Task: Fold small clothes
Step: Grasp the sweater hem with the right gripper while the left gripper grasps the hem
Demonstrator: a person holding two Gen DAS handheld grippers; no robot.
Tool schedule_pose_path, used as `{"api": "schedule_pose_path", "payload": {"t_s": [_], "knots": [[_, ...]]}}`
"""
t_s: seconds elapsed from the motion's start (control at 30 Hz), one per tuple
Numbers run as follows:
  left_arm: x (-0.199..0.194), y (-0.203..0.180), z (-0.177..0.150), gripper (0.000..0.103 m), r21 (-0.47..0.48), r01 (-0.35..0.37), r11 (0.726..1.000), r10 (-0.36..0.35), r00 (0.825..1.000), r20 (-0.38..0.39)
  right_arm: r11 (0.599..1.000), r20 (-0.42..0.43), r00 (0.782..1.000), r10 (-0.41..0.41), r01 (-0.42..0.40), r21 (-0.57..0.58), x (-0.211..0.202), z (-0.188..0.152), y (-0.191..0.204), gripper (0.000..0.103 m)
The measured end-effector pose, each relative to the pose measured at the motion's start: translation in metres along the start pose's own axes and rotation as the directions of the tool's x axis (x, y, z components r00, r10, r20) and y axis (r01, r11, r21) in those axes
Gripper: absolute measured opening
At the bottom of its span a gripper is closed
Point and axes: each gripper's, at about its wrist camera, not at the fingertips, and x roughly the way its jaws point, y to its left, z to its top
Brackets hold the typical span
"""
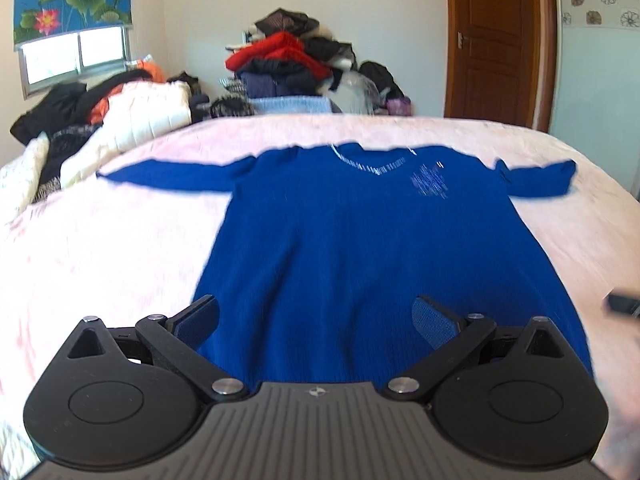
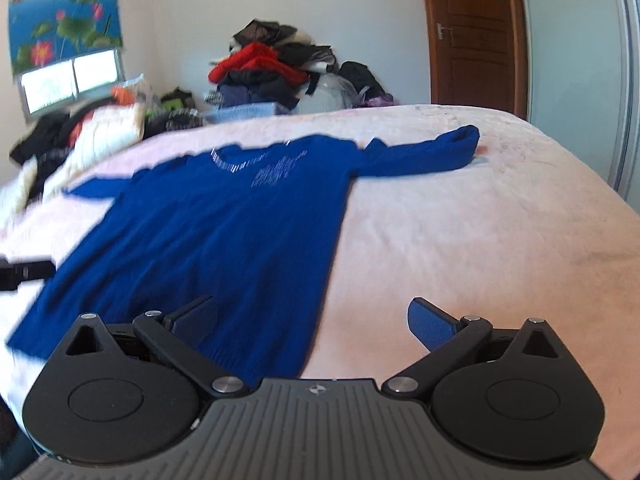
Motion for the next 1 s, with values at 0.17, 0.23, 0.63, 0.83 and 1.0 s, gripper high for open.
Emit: {"api": "schedule_pose_path", "payload": {"t_s": [0.17,0.23,0.63,0.83,1.0], "knots": [[0.034,0.006,0.014,0.103,-0.046,-0.023,0.999,0.024,1.0,0.01,0.961,0.067,0.996,0.054,-0.07,0.268,0.04,0.06,-0.079,0.1],[0.045,0.004,0.019,0.103,-0.054,-0.018,0.998,0.018,1.0,0.003,0.941,0.107,0.993,0.053,-0.086,0.327,0.06,0.079,-0.106,0.099],[0.109,-0.04,0.032,0.103,-0.023,0.056,0.998,-0.058,0.996,-0.072,0.95,-0.066,0.973,0.22,-0.198,0.243,0.206,0.181,-0.12,0.092],[0.128,-0.046,0.053,0.103,-0.049,0.135,0.99,-0.139,0.986,-0.088,0.912,-0.243,0.931,0.272,-0.169,0.373,0.267,0.186,-0.12,0.084],[0.134,-0.046,0.068,0.103,-0.067,0.194,0.979,-0.197,0.979,-0.05,0.855,-0.19,0.963,0.19,-0.067,0.513,0.254,0.177,-0.175,0.083]]}}
